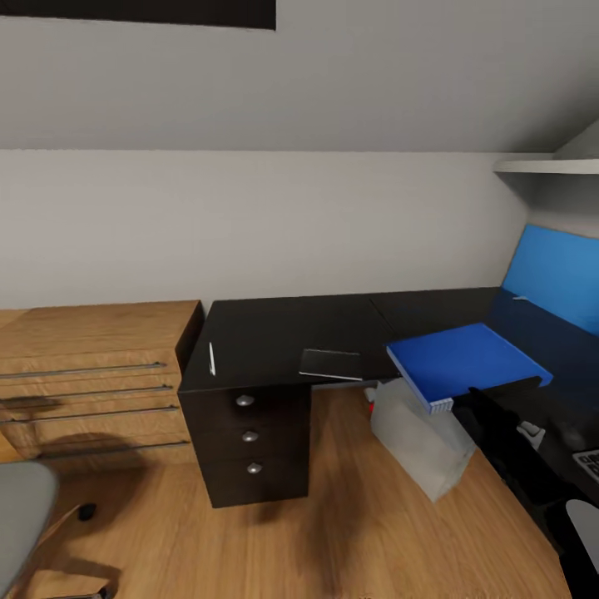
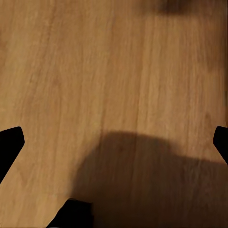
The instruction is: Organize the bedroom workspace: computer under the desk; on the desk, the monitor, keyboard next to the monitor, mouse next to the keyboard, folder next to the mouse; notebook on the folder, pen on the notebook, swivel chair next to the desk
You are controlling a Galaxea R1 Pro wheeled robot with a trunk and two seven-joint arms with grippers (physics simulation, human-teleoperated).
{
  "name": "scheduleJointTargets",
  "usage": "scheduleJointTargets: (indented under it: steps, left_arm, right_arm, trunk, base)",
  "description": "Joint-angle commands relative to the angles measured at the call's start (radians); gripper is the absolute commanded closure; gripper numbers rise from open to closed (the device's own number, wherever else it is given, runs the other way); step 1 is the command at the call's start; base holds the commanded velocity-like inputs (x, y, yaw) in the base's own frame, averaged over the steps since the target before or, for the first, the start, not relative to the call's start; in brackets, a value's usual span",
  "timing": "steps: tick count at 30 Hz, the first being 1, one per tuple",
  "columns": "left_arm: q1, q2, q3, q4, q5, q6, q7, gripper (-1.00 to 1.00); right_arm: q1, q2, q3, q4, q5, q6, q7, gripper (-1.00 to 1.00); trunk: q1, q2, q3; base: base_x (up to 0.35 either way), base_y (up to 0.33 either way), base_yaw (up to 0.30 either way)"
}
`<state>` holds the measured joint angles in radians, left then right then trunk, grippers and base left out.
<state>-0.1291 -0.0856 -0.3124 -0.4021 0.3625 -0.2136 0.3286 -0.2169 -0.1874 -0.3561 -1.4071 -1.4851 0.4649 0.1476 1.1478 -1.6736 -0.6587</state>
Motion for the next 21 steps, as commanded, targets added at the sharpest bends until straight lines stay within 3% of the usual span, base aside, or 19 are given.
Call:
scheduleJointTargets:
  steps: [1,9,14,21]
  left_arm:
    - [-0.001,0.001,-0.008,0.000,0.009,-0.004,0.007,-1.00]
    - [-0.001,0.001,-0.008,0.000,0.010,-0.004,0.007,-1.00]
    - [-0.001,0.001,-0.008,0.000,0.010,-0.004,0.007,-1.00]
    - [0.000,0.001,-0.008,0.000,0.011,-0.004,0.007,-1.00]
  right_arm:
    - [-0.001,0.000,-0.001,0.000,-0.004,0.006,0.001,1.00]
    - [-0.001,0.000,-0.006,-0.009,-0.007,0.012,0.002,1.00]
    - [-0.001,-0.004,-0.011,-0.011,-0.070,0.018,0.003,1.00]
    - [-0.001,-0.002,-0.005,-0.015,-0.093,0.014,-0.025,1.00]
  trunk:
    - [0.000,0.000,-0.001]
    - [0.000,0.000,-0.001]
    - [0.000,0.000,-0.001]
    - [0.000,0.000,-0.001]
  base:
    - [0.000,0.000,-0.264]
    - [0.000,0.000,-0.164]
    - [0.000,0.000,-0.012]
    - [0.000,0.000,-0.001]
